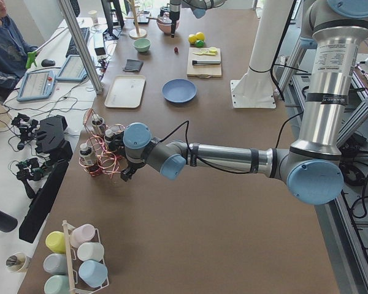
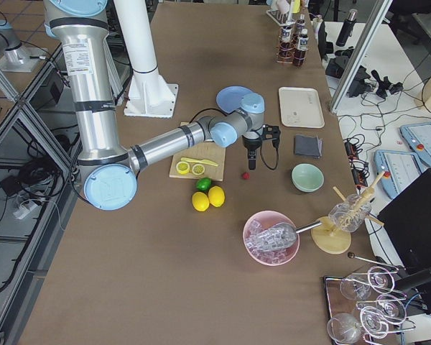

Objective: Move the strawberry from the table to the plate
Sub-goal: 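Lower the right gripper onto the red strawberry and close it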

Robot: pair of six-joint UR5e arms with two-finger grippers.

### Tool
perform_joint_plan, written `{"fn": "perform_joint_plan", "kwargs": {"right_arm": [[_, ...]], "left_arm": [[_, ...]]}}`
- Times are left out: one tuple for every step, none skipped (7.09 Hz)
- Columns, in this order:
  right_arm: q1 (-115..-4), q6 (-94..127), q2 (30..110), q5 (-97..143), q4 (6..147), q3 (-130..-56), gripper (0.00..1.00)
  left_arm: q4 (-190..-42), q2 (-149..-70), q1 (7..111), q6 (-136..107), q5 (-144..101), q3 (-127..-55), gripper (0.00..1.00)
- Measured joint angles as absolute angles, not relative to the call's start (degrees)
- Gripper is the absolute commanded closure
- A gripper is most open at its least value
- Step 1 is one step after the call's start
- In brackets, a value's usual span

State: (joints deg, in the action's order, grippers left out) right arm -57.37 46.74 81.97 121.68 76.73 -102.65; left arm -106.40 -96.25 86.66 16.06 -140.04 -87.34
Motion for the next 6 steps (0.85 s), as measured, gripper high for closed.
{"fn": "perform_joint_plan", "kwargs": {"right_arm": [[-57.2,46.8,81.4,121.6,76.7,-101.5,0.00],[-57.1,46.8,80.5,121.4,76.2,-99.8,0.00],[-56.7,46.9,80.1,121.1,74.2,-97.8,0.01],[-56.1,48.0,80.2,120.7,70.6,-95.2,0.01],[-55.0,50.0,80.3,119.8,67.3,-93.2,0.02],[-53.3,52.1,80.3,118.5,65.5,-92.2,0.03]], "left_arm": [[-97.6,-96.4,88.1,18.8,-139.8,-87.8,0.01],[-90.2,-96.2,88.9,19.9,-139.9,-88.3,0.01],[-86.7,-95.4,89.3,20.1,-139.3,-88.5,0.01],[-85.3,-94.5,89.5,19.9,-136.9,-88.7,0.01],[-84.9,-94.0,89.6,19.8,-134.2,-89.0,0.01],[-84.7,-93.7,89.7,19.7,-133.1,-89.2,0.01]]}}
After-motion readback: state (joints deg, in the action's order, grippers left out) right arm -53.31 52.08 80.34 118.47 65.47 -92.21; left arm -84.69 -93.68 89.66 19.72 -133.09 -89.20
